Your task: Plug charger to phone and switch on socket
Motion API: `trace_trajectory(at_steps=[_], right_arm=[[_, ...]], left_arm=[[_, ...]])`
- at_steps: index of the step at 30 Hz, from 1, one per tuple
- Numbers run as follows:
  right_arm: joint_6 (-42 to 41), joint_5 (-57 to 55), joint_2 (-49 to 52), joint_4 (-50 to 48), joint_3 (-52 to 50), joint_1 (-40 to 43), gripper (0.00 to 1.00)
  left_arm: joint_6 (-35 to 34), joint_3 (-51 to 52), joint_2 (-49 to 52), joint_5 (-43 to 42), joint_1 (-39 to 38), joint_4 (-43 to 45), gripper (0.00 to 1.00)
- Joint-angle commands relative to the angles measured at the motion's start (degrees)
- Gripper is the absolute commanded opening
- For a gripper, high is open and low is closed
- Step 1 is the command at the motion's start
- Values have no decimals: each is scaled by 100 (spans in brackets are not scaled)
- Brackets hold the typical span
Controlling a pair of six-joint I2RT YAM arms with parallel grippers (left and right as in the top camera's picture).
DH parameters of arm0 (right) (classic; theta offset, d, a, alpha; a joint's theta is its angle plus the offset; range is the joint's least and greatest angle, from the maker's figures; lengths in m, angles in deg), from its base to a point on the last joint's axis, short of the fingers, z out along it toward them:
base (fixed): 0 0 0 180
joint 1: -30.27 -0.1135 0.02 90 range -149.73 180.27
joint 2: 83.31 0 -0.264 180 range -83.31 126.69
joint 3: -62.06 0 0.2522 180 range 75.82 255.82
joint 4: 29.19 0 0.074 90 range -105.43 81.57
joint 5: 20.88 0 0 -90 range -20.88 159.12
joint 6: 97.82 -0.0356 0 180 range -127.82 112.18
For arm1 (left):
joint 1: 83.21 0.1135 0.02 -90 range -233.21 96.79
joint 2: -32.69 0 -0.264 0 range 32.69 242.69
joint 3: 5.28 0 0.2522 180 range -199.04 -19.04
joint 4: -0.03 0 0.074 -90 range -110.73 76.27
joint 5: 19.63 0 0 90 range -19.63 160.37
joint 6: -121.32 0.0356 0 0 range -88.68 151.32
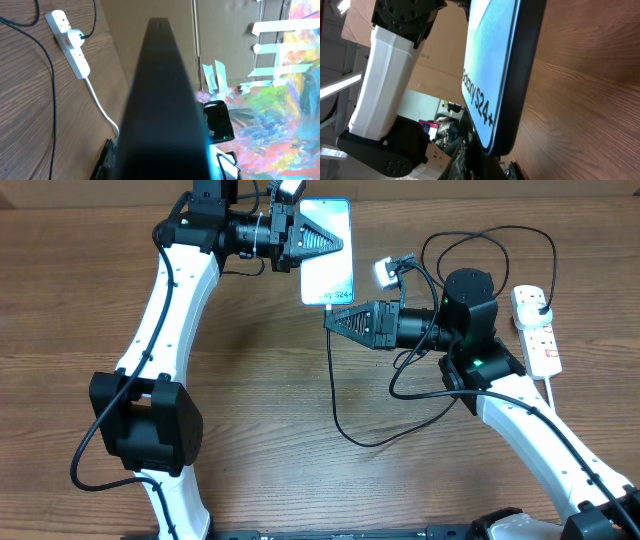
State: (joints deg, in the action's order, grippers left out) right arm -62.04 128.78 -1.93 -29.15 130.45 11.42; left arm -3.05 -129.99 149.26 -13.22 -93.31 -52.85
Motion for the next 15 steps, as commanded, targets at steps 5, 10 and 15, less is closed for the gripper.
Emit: trace_trajectory(at_steps=[5, 10, 15], right_arm=[[-140, -1005, 52, -249, 92, 120, 4], [-284, -1102, 61, -249, 92, 120, 4], [-282, -1252, 61, -249, 92, 120, 4]], left_arm=[[122, -74, -262, -697, -223, -63, 4], [142, -74, -262, -697, -269, -66, 4], [144, -74, -262, -695, -339, -66, 4]])
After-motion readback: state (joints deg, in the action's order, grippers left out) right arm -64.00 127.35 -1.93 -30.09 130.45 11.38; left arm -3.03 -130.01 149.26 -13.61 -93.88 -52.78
